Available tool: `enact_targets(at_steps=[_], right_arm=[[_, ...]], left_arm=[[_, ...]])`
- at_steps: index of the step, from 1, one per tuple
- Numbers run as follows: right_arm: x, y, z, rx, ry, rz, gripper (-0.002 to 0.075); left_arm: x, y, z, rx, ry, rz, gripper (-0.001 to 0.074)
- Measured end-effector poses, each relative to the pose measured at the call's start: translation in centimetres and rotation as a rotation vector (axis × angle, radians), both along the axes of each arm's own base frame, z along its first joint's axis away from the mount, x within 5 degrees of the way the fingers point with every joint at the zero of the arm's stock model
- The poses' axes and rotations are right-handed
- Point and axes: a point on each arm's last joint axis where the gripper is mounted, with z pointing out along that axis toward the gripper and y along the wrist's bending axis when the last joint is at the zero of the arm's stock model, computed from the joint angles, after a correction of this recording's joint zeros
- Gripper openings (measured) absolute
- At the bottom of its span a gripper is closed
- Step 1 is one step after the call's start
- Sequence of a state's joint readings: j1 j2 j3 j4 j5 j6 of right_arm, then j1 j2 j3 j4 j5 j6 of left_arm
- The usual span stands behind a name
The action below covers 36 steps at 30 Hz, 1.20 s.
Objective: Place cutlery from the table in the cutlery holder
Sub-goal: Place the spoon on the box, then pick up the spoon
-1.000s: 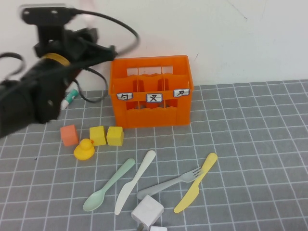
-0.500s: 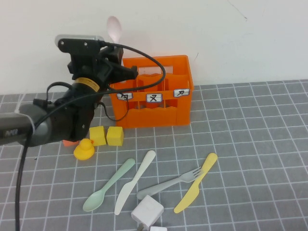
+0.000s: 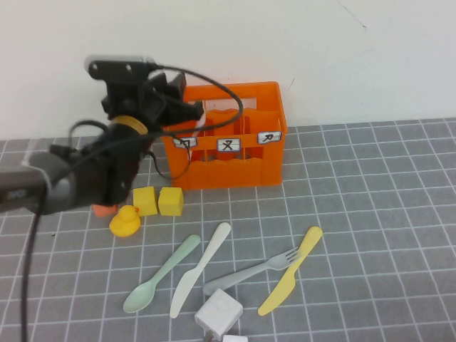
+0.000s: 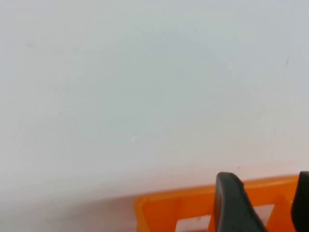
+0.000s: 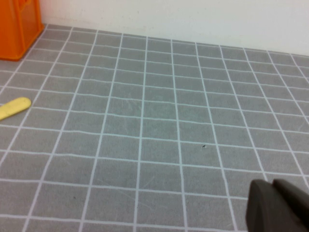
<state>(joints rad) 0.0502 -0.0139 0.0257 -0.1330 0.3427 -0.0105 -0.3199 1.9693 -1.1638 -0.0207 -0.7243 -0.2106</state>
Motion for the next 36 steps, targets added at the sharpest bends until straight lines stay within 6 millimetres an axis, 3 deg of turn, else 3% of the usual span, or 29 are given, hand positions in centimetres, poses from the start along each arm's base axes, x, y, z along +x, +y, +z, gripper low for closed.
enact_targets(at_steps=[5, 8, 11, 14, 19, 26, 33, 36], right_arm=[[0.0, 0.0, 0.0, 0.000, 0.000, 0.000, -0.0003], [0.0, 0.0, 0.0, 0.000, 0.000, 0.000, -0.0003], [0.0, 0.0, 0.0, 0.000, 0.000, 0.000, -0.0003], [0.0, 0.0, 0.0, 0.000, 0.000, 0.000, -0.0003], [0.0, 0.0, 0.0, 0.000, 0.000, 0.000, -0.0003], [0.0, 0.0, 0.0, 0.000, 0.000, 0.000, -0.0003], [0.0, 0.0, 0.0, 0.000, 0.000, 0.000, -0.0003], [0.0, 0.0, 0.0, 0.000, 0.000, 0.000, -0.0003]], left_arm=[[-2.1, 0.5, 5.4, 0.044, 0.023, -0.023, 0.0240], [-4.7, 1.1, 9.5, 0.164, 0.042, -0.057, 0.0152], [-7.0, 2.2, 11.6, 0.299, 0.123, -0.051, 0.0045], [-8.9, 3.3, 12.6, 0.373, 0.231, -0.021, 0.0015], [-11.0, 4.7, 11.2, 0.530, 0.510, -0.006, 0.0002], [-13.1, 3.3, 7.0, 0.665, 0.886, -0.359, 0.0000], [-11.8, 2.1, 2.4, 0.678, 1.039, -0.500, 0.0028], [-10.8, 1.9, 0.5, 0.701, 1.069, -0.499, 0.0146]])
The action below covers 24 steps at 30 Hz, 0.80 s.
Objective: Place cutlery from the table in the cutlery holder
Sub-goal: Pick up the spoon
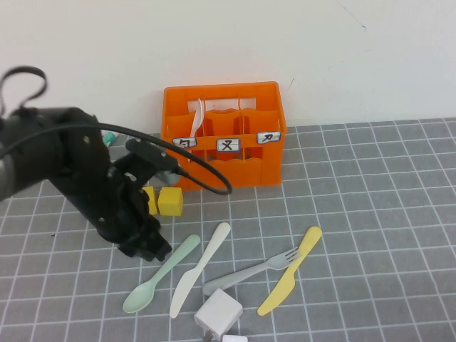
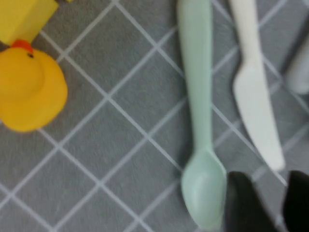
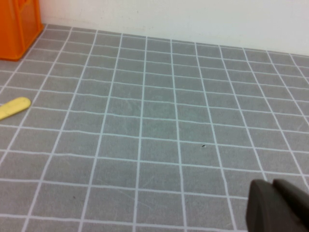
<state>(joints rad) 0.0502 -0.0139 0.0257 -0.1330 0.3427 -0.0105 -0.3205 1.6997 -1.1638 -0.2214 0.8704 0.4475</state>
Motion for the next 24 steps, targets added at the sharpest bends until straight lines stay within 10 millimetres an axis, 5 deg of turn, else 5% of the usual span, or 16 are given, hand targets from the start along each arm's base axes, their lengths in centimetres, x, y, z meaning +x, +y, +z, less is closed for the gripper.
enact_targets(at_steps=[4, 7, 24], right_arm=[[0.0, 0.0, 0.0, 0.000, 0.000, 0.000, -0.0003], [0.0, 0.0, 0.0, 0.000, 0.000, 0.000, -0.0003], [0.0, 0.0, 0.0, 0.000, 0.000, 0.000, -0.0003]], left_arm=[[1.1, -0.4, -1.9, -0.008, -0.002, 0.015, 0.0354], [1.6, -0.7, -3.0, -0.021, 0.004, 0.027, 0.0409], [3.2, -1.8, -8.7, -0.034, 0.039, -0.006, 0.0420]])
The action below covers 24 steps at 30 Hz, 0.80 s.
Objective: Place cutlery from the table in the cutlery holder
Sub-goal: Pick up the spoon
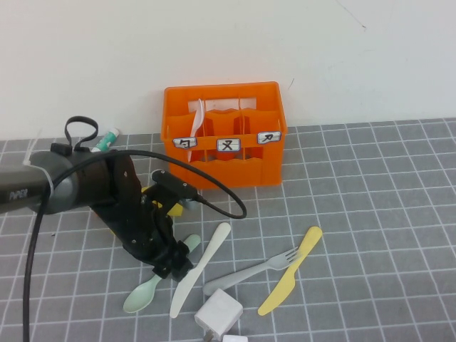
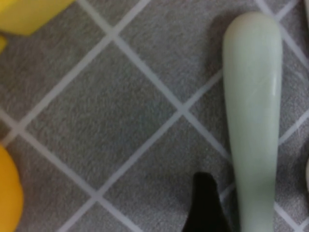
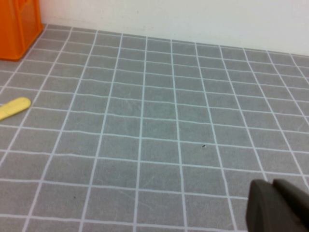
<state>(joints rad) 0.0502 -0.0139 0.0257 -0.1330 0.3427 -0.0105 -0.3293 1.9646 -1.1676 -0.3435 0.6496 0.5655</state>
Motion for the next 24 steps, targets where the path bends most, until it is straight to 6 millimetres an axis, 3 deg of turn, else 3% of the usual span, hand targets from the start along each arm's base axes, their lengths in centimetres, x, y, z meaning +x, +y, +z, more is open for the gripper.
enact_targets(at_steps=[6, 11, 19, 24], right_arm=[[0.0, 0.0, 0.0, 0.000, 0.000, 0.000, -0.0003], [0.0, 0.0, 0.0, 0.000, 0.000, 0.000, -0.0003], [0.0, 0.0, 0.0, 0.000, 0.000, 0.000, -0.0003], [0.0, 0.0, 0.0, 0.000, 0.000, 0.000, -0.0003]], left_arm=[[-0.2, -0.7, -0.2, 0.044, -0.022, -0.089, 0.0381], [-0.2, -1.1, -0.4, 0.126, -0.065, -0.139, 0.0126], [-0.4, -1.2, -0.3, 0.140, -0.032, -0.070, 0.0125], [-1.3, -0.9, 1.5, 0.132, -0.008, -0.034, 0.0125]])
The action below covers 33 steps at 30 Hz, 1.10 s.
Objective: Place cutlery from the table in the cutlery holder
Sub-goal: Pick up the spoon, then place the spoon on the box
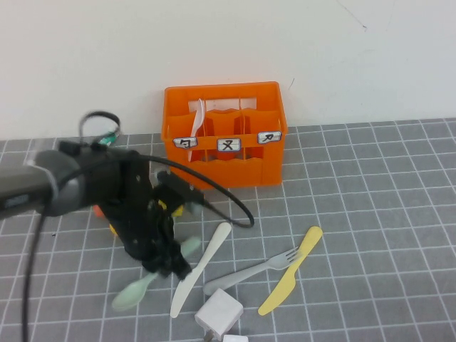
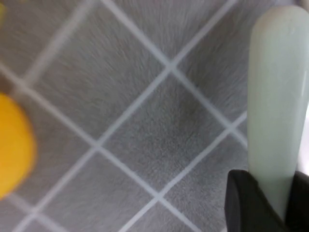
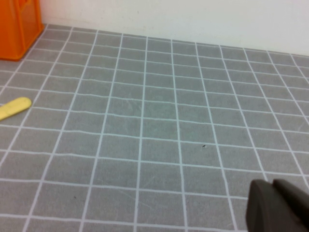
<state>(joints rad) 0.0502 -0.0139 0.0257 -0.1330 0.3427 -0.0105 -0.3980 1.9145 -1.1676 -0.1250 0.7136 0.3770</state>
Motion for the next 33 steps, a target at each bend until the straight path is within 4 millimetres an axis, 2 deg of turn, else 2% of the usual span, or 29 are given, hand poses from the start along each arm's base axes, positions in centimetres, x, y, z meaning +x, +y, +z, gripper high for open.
enact_targets(at_steps=[3, 10, 13, 15, 19, 25, 33], right_arm=[[0.0, 0.0, 0.0, 0.000, 0.000, 0.000, -0.0003], [0.0, 0.0, 0.0, 0.000, 0.000, 0.000, -0.0003], [0.0, 0.0, 0.0, 0.000, 0.000, 0.000, -0.0003], [0.0, 0.0, 0.0, 0.000, 0.000, 0.000, -0.0003], [0.0, 0.0, 0.0, 0.000, 0.000, 0.000, -0.0003], [0.0, 0.0, 0.0, 0.000, 0.000, 0.000, -0.0003], [0.0, 0.0, 0.0, -0.002, 0.000, 0.000, -0.0003]], left_arm=[[-0.1, 0.0, 3.8, -0.064, -0.129, 0.019, 0.0125], [-1.5, 0.9, 14.9, -0.291, -0.648, 0.083, 0.0125], [-2.9, 1.7, 18.0, -0.396, -0.883, 0.119, 0.0125], [-3.4, 2.1, 18.8, -0.480, -1.000, 0.178, 0.0125], [-2.9, 2.4, 18.5, -0.642, -1.140, 0.320, 0.0125], [-0.2, 1.9, 16.3, -0.790, -1.259, 0.438, 0.0125], [3.0, 0.9, 10.9, -0.819, -1.334, 0.462, 0.0125]])
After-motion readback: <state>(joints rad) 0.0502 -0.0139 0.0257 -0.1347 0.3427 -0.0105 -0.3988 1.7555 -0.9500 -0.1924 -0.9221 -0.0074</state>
